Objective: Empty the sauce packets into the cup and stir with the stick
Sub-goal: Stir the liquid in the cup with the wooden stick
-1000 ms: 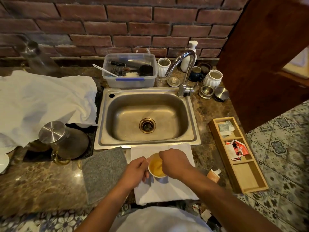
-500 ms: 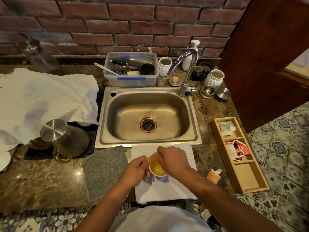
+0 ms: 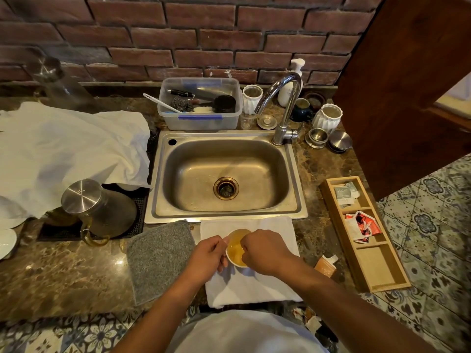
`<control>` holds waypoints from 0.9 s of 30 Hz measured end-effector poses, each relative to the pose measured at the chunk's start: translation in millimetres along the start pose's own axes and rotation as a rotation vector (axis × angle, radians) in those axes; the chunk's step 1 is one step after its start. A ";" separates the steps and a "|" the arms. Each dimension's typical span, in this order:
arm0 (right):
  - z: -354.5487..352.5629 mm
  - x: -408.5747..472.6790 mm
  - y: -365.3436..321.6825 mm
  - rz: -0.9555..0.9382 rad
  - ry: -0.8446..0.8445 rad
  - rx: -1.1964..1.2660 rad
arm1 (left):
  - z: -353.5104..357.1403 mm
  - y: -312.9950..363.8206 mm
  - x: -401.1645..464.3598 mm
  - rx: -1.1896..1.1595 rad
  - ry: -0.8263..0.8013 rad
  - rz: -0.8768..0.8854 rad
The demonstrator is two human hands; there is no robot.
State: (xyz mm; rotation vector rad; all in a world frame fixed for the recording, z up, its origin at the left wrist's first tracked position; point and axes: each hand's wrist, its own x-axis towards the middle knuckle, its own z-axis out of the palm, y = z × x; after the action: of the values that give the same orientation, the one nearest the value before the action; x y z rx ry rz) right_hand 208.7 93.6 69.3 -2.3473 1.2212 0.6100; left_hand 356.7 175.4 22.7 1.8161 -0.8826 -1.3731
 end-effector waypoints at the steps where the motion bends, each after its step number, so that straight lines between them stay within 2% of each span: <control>1: -0.5 1.5 0.2 -0.001 0.003 0.017 | 0.1 -0.1 -0.1 0.004 0.007 0.002; 5: -5.5 5.5 -0.8 -0.013 0.055 0.023 | 1.3 1.1 -0.5 0.035 0.004 0.004; 10: -11.1 8.2 0.1 -0.042 0.263 -0.030 | 0.5 0.6 -0.4 0.038 -0.005 -0.008; 13: -10.4 8.2 3.1 -0.025 0.310 -0.055 | 0.0 1.1 -2.0 0.019 -0.010 -0.014; 17: -10.7 5.9 7.0 -0.042 0.270 -0.102 | 0.3 2.4 -2.7 0.028 -0.009 -0.009; 23: -5.6 -1.2 2.6 -0.019 0.056 -0.059 | -0.1 3.4 -1.8 0.031 -0.016 0.005; 27: -0.9 1.5 -4.6 -0.013 0.063 0.055 | 0.9 2.2 -1.1 0.045 -0.021 0.007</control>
State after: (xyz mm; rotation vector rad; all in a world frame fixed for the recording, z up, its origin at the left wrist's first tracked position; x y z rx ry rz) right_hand 213.5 94.6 70.0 -2.3425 1.2336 0.4951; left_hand 355.4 175.0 24.9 1.8341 -0.9366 -1.3800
